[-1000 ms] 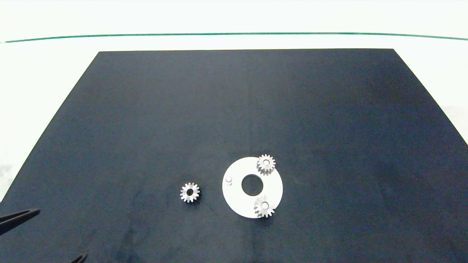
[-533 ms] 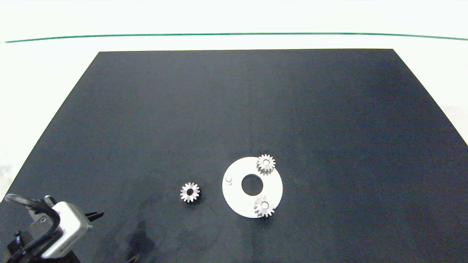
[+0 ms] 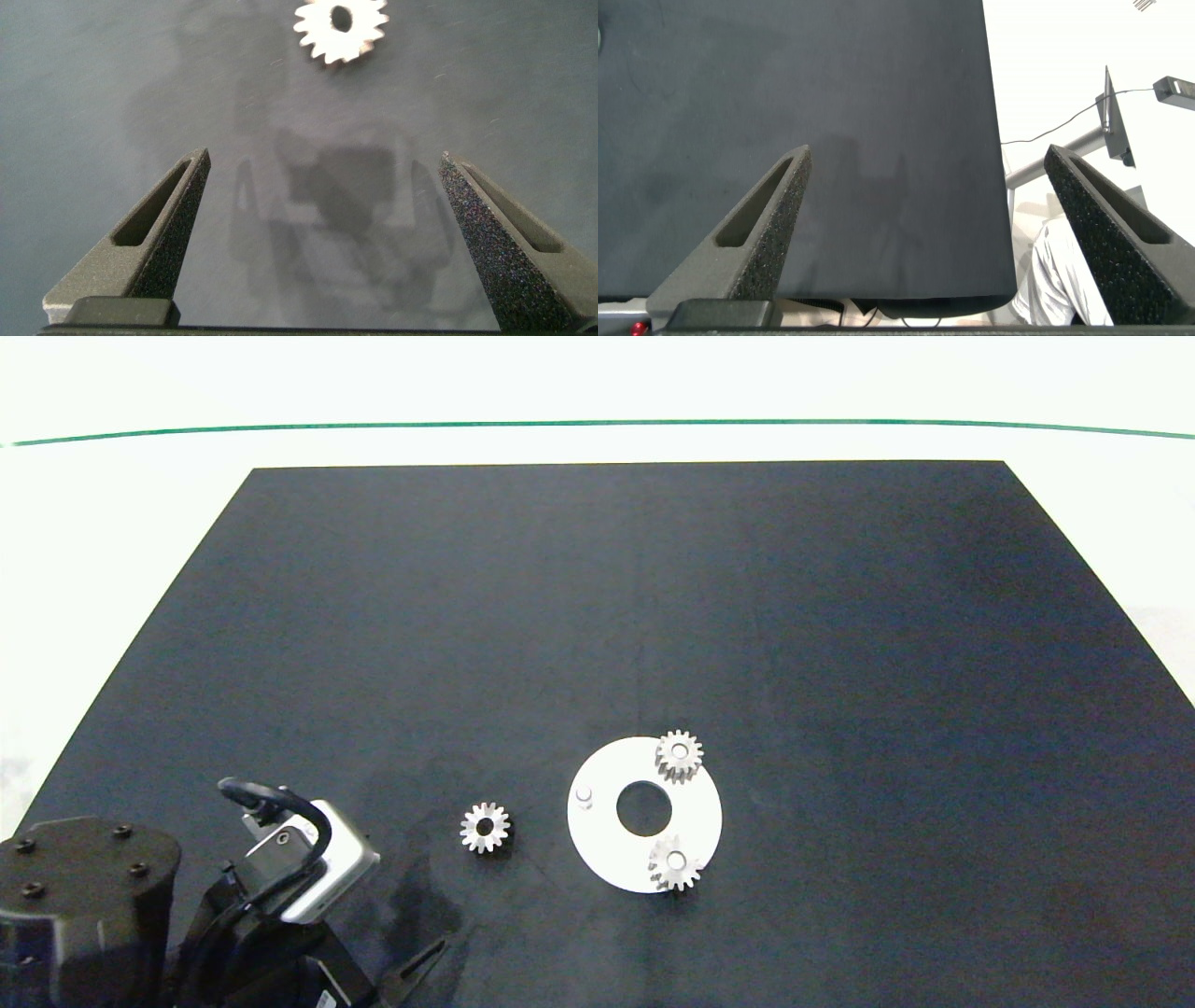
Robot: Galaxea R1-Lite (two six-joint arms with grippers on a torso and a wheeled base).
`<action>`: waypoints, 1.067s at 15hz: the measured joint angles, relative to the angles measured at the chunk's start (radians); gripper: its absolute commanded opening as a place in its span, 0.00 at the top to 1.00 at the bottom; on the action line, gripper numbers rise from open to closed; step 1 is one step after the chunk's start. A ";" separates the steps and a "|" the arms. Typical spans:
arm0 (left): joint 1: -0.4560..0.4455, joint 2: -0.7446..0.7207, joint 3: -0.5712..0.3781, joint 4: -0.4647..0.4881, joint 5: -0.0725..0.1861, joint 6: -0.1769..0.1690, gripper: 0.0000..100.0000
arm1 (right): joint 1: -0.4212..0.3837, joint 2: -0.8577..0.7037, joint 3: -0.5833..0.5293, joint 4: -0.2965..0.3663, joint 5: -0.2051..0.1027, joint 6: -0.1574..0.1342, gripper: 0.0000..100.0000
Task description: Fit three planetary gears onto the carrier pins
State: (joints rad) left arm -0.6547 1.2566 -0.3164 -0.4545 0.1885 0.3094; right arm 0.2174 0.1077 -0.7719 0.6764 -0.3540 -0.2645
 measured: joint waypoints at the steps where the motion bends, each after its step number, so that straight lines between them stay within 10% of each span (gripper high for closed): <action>1: -0.010 0.020 -0.013 -0.003 0.001 -0.005 0.00 | 0.000 -0.003 0.006 0.000 0.000 0.000 0.00; 16: -0.023 0.247 -0.211 -0.003 -0.003 -0.011 0.00 | 0.000 -0.012 0.003 -0.003 -0.001 0.003 0.00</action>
State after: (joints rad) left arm -0.6779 1.5038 -0.5272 -0.4574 0.1860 0.2983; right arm 0.2174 0.0957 -0.7691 0.6734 -0.3549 -0.2617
